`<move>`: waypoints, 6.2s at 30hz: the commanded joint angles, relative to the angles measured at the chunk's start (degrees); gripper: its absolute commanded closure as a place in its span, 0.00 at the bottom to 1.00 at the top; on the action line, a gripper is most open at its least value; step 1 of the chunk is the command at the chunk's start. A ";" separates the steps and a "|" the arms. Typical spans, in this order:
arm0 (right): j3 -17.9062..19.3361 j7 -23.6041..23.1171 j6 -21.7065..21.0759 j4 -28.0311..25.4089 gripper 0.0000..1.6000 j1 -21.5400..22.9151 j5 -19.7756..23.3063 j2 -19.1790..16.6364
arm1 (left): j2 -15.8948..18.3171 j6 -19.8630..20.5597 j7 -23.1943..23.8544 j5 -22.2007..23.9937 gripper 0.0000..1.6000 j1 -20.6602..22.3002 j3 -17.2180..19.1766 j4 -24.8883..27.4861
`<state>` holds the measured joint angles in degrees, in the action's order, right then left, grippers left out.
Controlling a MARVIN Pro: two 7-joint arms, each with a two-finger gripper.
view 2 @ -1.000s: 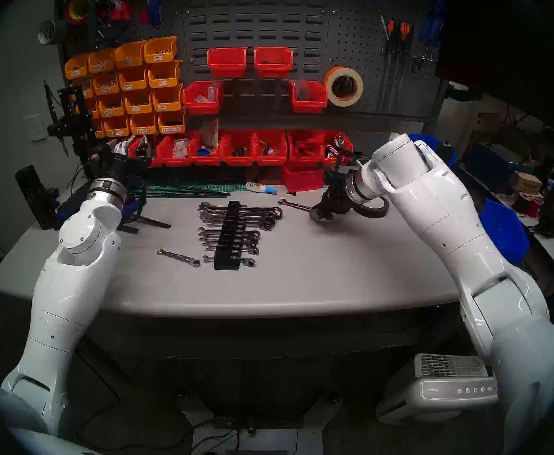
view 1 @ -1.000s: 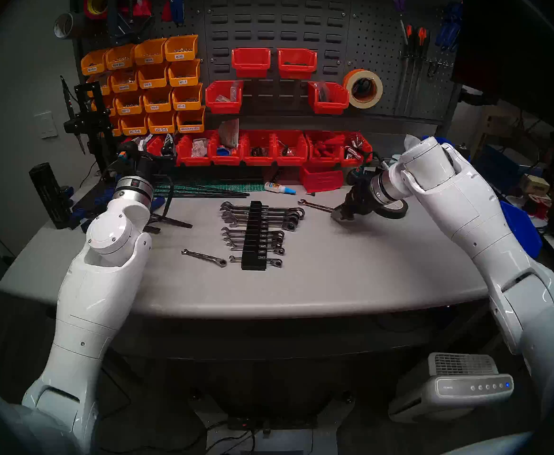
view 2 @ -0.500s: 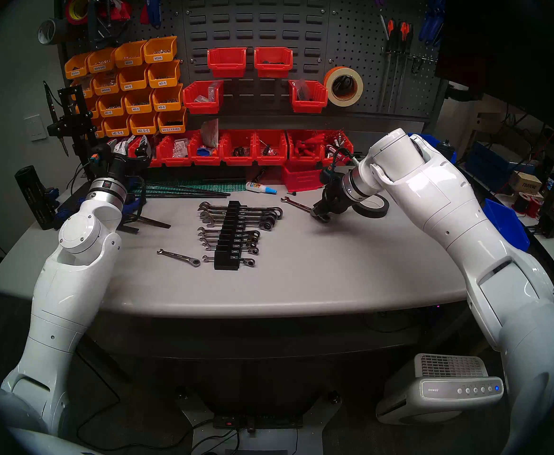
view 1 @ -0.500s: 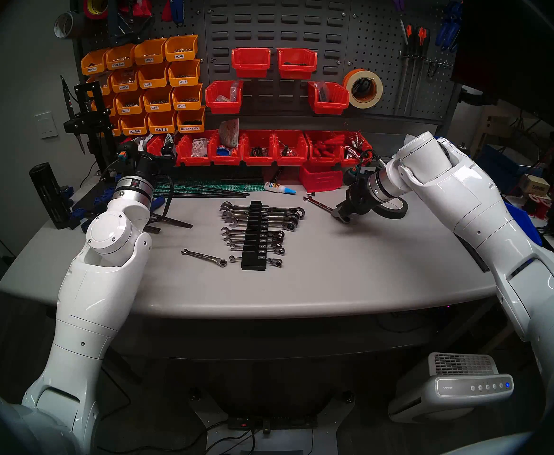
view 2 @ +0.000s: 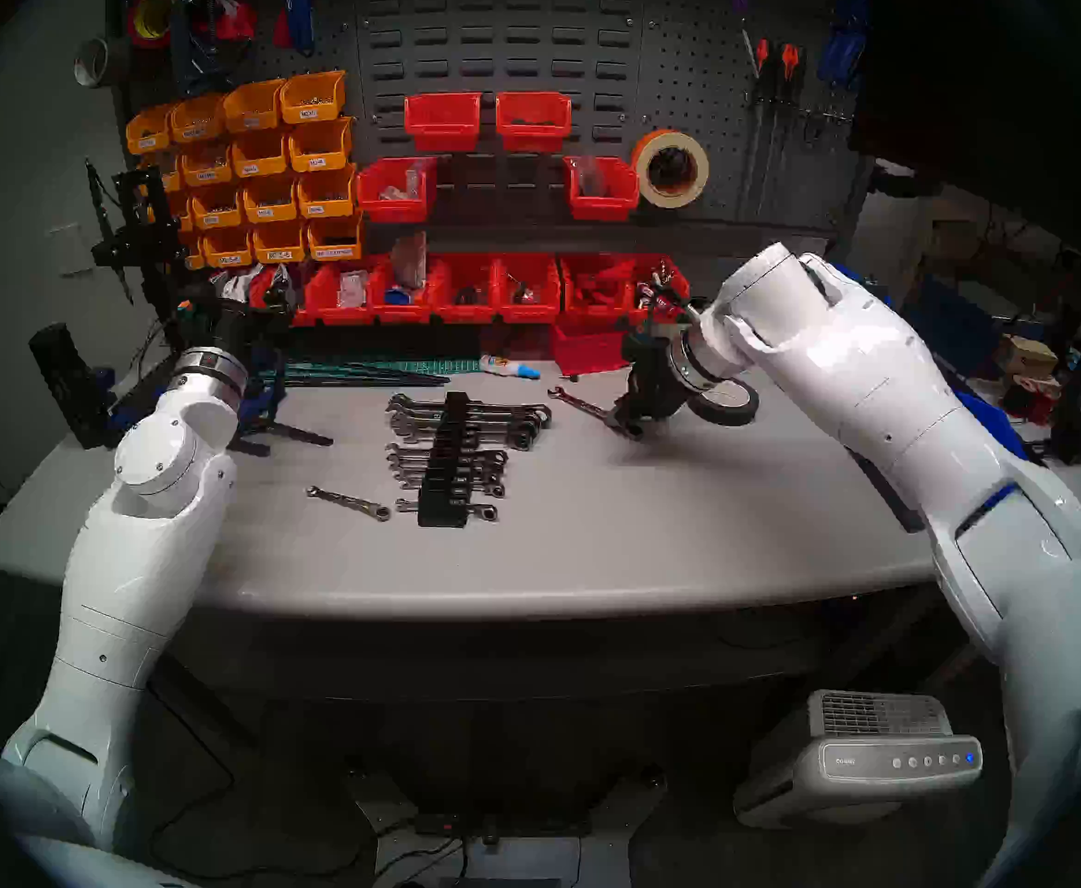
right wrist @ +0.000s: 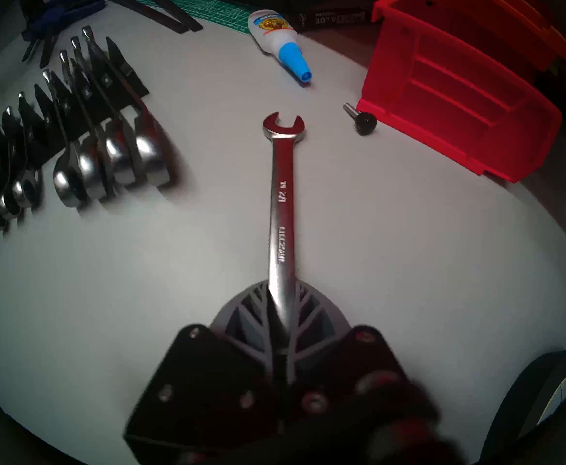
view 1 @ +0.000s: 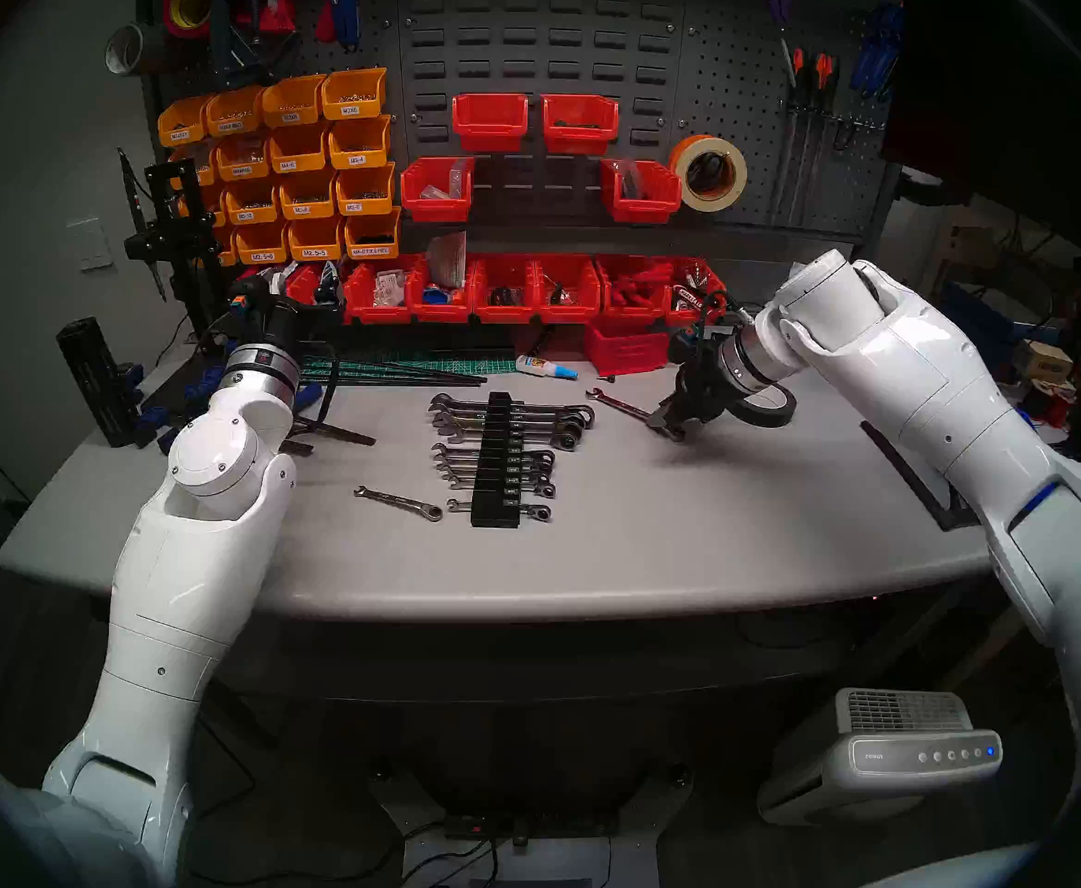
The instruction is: Put the wrenches on the table into the correct slot in the case
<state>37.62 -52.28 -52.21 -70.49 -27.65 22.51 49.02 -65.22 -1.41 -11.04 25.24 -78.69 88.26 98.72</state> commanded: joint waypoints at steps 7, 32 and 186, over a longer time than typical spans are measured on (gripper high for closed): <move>-0.86 -6.48 3.11 -0.34 1.00 3.99 2.91 -2.79 | 0.03 -0.72 0.00 -0.08 0.00 1.83 0.39 1.54; 5.38 -9.23 4.11 -4.36 1.00 1.50 15.66 -6.65 | 0.04 -0.71 0.00 -0.08 0.00 1.83 0.39 1.54; -3.69 -14.70 12.57 -0.37 1.00 8.16 21.90 1.61 | 15.37 -6.42 24.43 -39.65 0.00 -16.43 6.30 19.03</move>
<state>32.88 -65.03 -39.76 -70.65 -22.35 43.87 49.83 -51.28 -6.97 13.99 -12.32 -95.38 93.37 115.10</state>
